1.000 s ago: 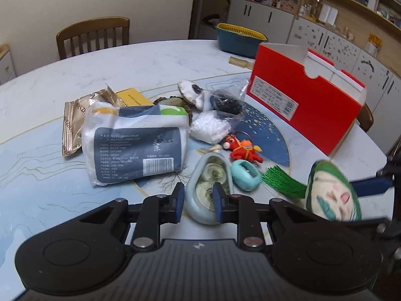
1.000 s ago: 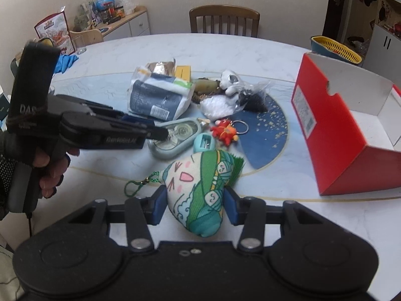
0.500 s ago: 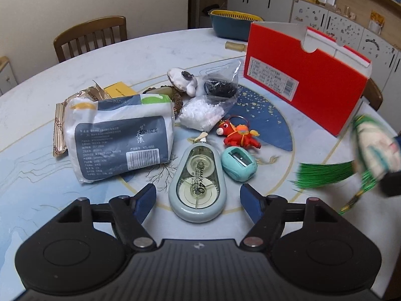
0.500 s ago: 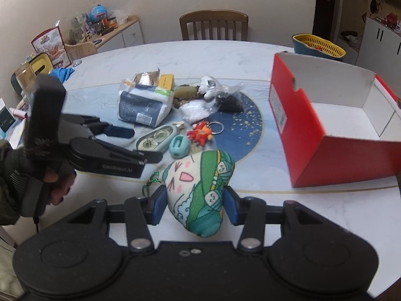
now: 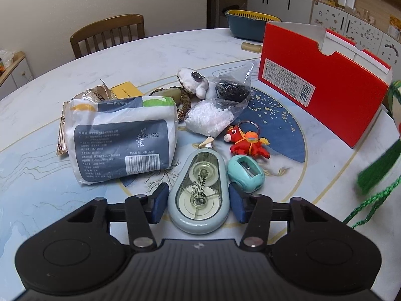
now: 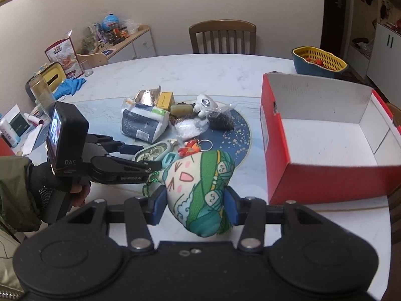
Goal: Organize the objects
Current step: 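Carry the plush pouch and tape dispenser with both tools into the red shoebox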
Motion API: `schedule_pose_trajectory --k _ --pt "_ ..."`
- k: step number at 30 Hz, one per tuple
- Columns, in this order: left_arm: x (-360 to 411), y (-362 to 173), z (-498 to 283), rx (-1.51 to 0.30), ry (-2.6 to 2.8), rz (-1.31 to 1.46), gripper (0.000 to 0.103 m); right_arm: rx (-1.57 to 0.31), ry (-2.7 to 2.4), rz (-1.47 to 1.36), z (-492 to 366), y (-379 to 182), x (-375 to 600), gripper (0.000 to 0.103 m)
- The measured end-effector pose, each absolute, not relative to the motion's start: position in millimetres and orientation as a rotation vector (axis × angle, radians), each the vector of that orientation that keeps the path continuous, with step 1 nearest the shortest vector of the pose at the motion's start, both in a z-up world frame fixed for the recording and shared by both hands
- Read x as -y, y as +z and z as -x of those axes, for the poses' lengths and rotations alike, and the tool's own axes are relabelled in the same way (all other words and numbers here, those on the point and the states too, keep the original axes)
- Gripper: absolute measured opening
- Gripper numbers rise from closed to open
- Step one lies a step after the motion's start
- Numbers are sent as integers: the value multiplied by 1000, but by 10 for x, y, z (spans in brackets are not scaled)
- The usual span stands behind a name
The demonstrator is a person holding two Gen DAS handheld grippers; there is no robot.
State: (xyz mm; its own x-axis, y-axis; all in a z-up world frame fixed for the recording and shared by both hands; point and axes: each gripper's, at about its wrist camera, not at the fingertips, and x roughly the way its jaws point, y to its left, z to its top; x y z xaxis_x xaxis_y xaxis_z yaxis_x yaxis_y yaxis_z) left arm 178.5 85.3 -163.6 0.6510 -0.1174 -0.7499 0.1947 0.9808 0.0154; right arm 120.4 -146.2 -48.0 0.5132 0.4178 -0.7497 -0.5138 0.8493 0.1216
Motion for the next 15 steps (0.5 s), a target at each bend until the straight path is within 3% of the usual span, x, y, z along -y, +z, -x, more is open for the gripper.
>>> schedule_pose_trajectory --k 15 --pt "-843 -1093 -1608 -791 -64 37 51 -807 662 104 -1607 -208 1785 46"
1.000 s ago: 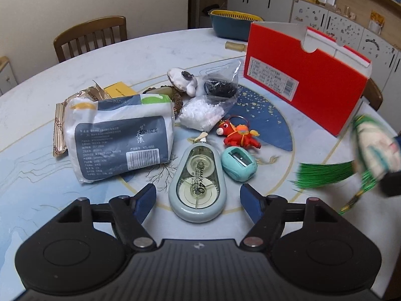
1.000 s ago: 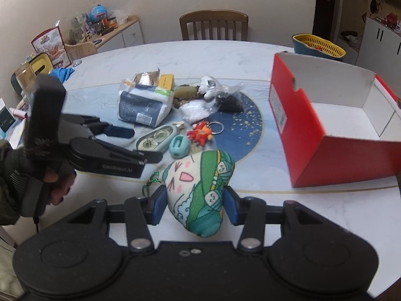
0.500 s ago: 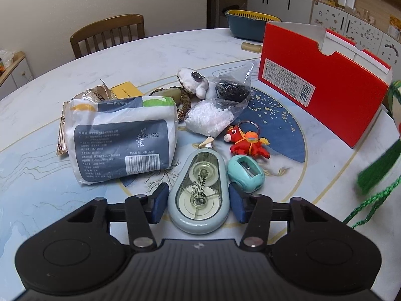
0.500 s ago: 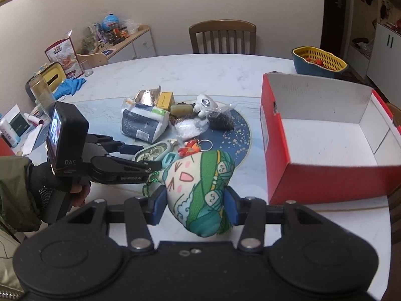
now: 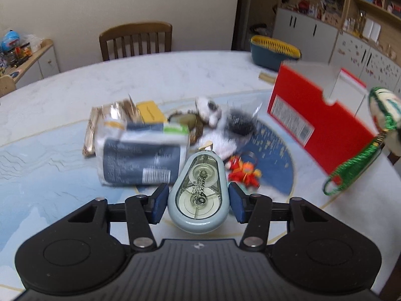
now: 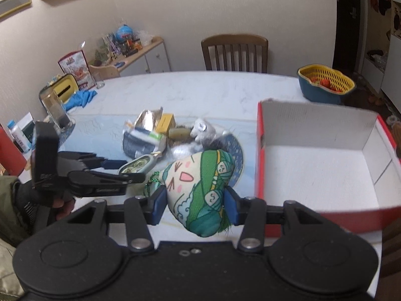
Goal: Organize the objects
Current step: 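Carry the plush pouch and tape dispenser with both tools into the red shoebox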
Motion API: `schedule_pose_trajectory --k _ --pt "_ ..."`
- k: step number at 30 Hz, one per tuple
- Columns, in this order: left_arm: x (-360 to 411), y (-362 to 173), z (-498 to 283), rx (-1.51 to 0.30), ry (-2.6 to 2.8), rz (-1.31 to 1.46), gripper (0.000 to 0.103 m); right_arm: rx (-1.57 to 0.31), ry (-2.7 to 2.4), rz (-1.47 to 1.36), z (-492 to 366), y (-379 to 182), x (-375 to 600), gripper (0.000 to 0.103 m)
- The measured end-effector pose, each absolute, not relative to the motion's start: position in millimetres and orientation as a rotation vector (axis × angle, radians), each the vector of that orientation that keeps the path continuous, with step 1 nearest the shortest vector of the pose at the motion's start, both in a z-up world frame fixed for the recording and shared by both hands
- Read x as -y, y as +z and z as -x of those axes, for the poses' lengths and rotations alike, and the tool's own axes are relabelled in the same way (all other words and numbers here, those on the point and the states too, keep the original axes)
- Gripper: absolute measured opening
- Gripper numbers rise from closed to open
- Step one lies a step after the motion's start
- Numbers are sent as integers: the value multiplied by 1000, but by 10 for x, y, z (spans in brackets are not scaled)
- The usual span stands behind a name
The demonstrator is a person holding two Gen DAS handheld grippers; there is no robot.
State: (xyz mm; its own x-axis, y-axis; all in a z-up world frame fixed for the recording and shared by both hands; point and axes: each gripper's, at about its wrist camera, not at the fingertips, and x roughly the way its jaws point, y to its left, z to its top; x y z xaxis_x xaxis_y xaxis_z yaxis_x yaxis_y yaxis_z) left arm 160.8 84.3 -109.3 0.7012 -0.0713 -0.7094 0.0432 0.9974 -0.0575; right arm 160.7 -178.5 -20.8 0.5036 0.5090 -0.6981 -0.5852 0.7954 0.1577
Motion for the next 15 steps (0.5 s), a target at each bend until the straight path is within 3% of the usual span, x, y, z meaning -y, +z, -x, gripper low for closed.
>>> schedule_pose_trajectory --k 15 --pt "-133 -159 -1959 -655 -158 -20 51 -668 625 92 -2133 174 2395 47"
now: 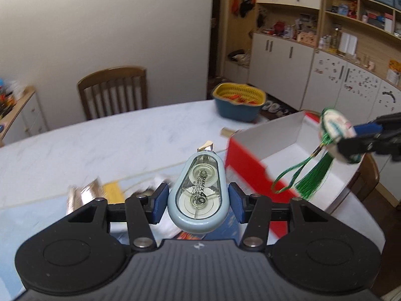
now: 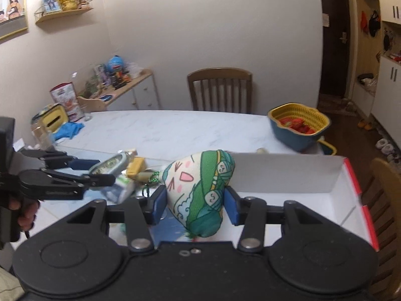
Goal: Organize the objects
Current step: 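Carry the plush pouch and tape dispenser with both tools into the red shoebox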
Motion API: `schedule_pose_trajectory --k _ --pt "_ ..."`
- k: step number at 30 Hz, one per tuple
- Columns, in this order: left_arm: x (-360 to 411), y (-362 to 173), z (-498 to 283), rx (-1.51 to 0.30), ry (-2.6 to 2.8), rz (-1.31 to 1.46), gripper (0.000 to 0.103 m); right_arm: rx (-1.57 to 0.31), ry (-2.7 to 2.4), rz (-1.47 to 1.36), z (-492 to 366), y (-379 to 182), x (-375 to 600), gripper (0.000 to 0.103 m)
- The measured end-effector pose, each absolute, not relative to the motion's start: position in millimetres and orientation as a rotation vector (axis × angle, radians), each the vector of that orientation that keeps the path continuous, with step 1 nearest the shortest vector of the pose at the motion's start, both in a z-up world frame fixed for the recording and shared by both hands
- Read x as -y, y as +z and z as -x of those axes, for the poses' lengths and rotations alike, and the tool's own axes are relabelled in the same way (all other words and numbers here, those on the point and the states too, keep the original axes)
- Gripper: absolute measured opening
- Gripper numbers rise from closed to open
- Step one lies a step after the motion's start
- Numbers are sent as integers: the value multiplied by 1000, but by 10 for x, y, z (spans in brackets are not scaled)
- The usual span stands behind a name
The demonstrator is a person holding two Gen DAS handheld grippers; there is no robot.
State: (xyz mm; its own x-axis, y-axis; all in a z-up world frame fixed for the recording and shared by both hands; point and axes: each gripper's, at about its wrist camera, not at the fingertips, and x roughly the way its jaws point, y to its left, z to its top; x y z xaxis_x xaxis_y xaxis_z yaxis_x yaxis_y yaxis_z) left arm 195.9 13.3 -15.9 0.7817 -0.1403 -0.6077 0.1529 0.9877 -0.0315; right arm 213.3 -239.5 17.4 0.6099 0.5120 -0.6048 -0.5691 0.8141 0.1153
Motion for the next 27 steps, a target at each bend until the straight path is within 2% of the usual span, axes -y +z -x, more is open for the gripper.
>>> schedule_pose_trajectory --k 13,27 --pt "881 -47 -2812 -674 -326 -48 51 -678 478 128 -2494 80 2916 47" --pt "1620 -742 -3616 -912 -353 -70 51 -834 463 165 -2901 -513 3157 48"
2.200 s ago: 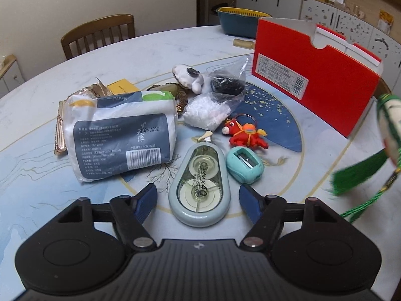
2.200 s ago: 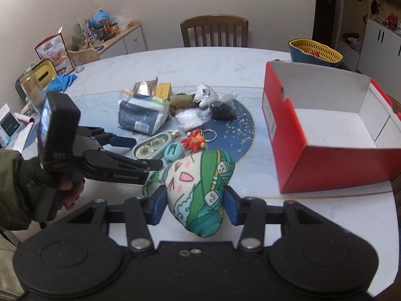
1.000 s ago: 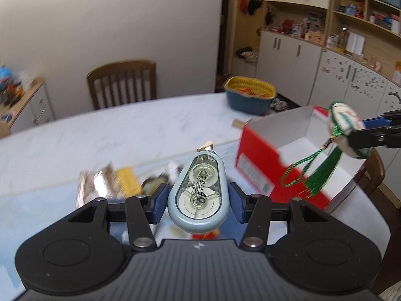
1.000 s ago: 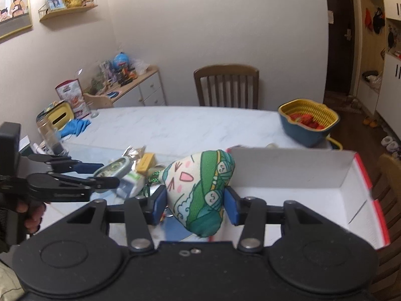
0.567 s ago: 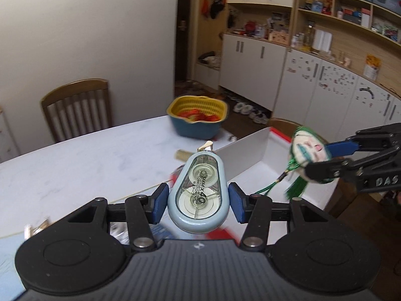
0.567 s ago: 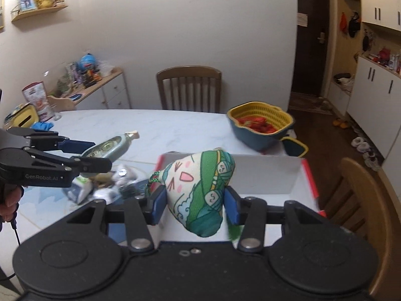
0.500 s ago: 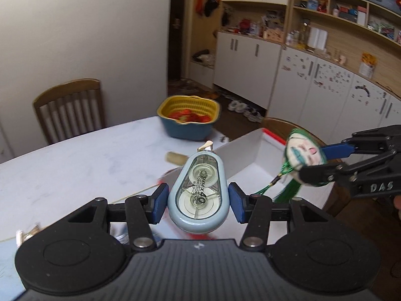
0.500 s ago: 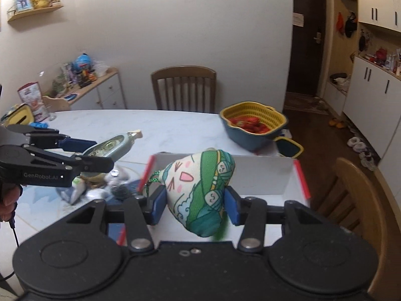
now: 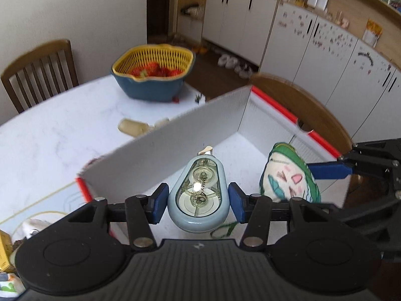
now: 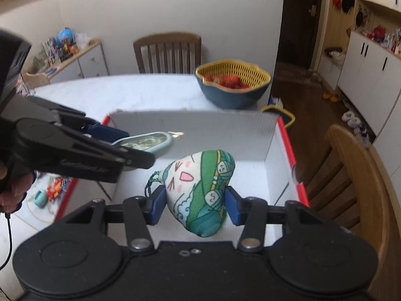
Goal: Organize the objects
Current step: 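Carry the plush pouch and tape dispenser with both tools into the red shoebox, then lower both items into the box and open both tools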
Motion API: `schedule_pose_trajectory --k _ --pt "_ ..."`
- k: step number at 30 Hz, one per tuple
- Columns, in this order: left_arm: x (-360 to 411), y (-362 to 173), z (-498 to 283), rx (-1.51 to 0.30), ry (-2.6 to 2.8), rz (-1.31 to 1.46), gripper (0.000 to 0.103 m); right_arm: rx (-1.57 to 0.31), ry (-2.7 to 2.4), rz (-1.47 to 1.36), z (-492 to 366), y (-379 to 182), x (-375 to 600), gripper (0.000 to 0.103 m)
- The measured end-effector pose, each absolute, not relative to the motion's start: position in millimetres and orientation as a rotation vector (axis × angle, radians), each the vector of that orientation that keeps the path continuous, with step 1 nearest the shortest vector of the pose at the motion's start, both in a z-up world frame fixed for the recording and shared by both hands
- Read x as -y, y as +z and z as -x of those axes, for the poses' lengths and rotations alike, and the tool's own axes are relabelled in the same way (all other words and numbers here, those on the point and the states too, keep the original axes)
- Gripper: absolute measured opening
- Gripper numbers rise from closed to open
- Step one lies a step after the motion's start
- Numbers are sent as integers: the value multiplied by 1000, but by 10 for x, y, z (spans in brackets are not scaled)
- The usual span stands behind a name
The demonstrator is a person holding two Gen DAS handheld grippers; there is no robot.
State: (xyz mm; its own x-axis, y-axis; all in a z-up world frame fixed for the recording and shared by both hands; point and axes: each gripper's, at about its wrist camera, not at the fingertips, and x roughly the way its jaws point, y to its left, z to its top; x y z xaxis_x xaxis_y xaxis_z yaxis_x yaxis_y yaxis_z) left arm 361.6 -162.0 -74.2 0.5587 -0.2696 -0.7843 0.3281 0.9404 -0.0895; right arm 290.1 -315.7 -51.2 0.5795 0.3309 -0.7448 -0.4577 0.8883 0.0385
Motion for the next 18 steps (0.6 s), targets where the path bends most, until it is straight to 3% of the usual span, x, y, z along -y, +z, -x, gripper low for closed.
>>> schedule_pose_trajectory --k 18 --pt "1952 -1403 -4059 -1224 -324 -183 51 -1097 449 222 -3325 -1116 3207 49"
